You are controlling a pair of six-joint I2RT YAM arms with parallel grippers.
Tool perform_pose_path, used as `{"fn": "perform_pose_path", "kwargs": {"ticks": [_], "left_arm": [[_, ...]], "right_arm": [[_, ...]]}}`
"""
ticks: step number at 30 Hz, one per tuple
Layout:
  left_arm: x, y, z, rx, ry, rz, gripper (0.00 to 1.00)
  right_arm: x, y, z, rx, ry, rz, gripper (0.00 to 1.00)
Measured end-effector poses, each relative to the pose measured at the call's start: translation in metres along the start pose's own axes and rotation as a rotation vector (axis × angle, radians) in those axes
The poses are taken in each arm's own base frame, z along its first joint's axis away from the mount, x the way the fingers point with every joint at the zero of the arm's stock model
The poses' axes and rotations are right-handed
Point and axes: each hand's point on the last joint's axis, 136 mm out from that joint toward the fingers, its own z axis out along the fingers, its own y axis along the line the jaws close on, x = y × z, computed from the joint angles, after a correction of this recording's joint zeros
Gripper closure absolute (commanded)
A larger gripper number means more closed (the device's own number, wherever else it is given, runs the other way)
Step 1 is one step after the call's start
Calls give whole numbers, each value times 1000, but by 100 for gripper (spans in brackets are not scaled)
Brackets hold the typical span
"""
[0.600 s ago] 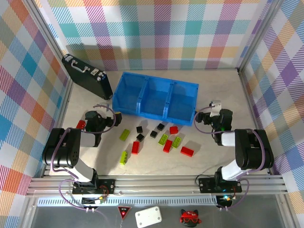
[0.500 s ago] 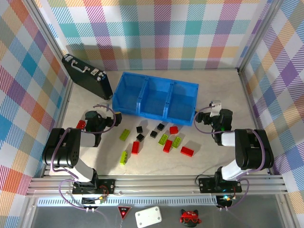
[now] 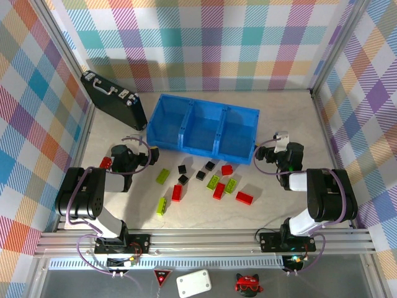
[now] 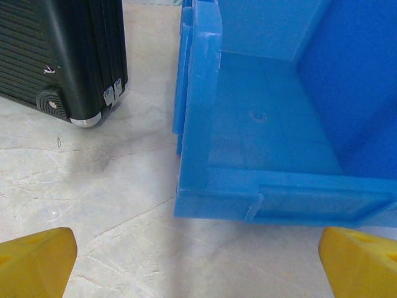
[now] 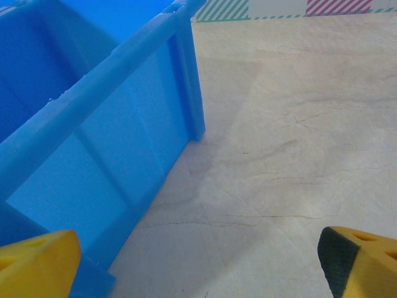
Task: Sort the legos into containers by color
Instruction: Rotate the container at the top-center of the table.
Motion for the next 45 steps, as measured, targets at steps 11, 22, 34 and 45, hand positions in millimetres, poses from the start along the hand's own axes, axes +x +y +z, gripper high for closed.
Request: {"fn": "perform_pose_path", "kwargs": {"ticks": [11,22,34,45], "left_arm": [[0,0,0,0,0,0,0],[0,0,0,0,0,0,0],[-19,6,-12,-60,-39,7,0],[-56,13,-36,-187,-8,-74,1]], "right_arm": [[0,0,0,0,0,0,1],[0,0,0,0,1,1,1],[-27,7,-19,-8,-26,-7,1],[-43,17,-48,-8,69,88,2]]}}
